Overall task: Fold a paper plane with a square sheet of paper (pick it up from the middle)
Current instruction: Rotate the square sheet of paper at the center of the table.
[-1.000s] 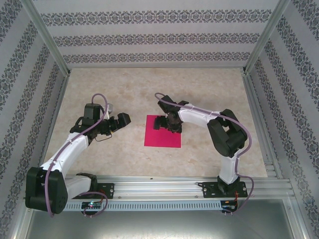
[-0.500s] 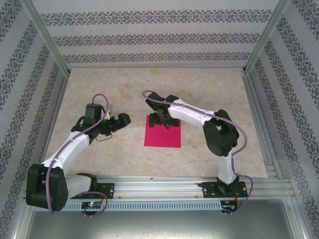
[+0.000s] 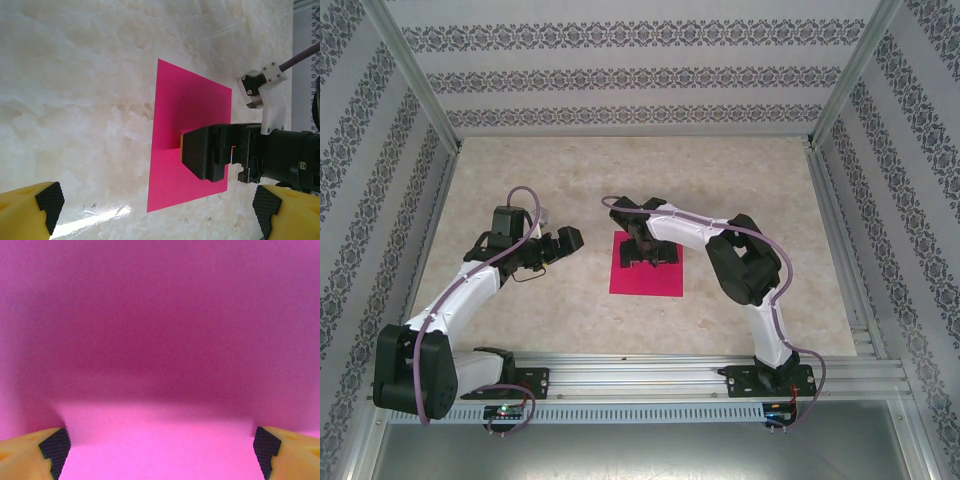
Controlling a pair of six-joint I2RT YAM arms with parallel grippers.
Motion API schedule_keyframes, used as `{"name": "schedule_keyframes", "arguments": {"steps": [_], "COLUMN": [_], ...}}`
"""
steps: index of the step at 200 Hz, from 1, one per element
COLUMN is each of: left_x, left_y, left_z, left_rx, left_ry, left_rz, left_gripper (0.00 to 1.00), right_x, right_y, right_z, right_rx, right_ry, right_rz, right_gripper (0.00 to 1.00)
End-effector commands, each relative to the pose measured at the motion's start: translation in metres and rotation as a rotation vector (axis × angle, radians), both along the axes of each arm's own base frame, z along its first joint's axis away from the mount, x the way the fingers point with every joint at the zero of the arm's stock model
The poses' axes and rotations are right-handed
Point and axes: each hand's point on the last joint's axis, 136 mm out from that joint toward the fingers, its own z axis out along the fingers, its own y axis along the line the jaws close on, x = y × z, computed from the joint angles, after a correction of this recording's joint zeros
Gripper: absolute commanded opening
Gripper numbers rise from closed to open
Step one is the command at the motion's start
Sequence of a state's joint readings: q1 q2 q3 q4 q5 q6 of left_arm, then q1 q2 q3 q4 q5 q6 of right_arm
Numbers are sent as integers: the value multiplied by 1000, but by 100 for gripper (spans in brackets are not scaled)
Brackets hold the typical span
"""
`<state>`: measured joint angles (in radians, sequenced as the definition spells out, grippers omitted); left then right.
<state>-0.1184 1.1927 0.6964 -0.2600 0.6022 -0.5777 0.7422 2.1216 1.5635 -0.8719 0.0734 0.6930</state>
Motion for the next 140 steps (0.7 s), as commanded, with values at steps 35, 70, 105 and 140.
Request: {"name": "schedule_keyframes", "arguments": {"steps": [35, 70, 105, 140], "left_x": [-3, -2, 0, 3], "left_y": [-6, -6, -9, -14], "left_z": [4, 4, 6, 5], "left_rx": [9, 12, -2, -7], "left_ry": [-14, -11, -14, -6], "left_rz": [-49, -50, -57, -71], "left_gripper": [100, 100, 100, 100], "right_x": [-12, 6, 12, 9], "right_y": [-14, -5, -1, 0], "right_z": [-9, 28, 45, 24], "right_rx": [-27, 67, 126, 126], "right_ry": [45, -30, -78, -42], "right_rz": [249, 136, -49, -184], "right_gripper": [97, 97, 98, 98]}}
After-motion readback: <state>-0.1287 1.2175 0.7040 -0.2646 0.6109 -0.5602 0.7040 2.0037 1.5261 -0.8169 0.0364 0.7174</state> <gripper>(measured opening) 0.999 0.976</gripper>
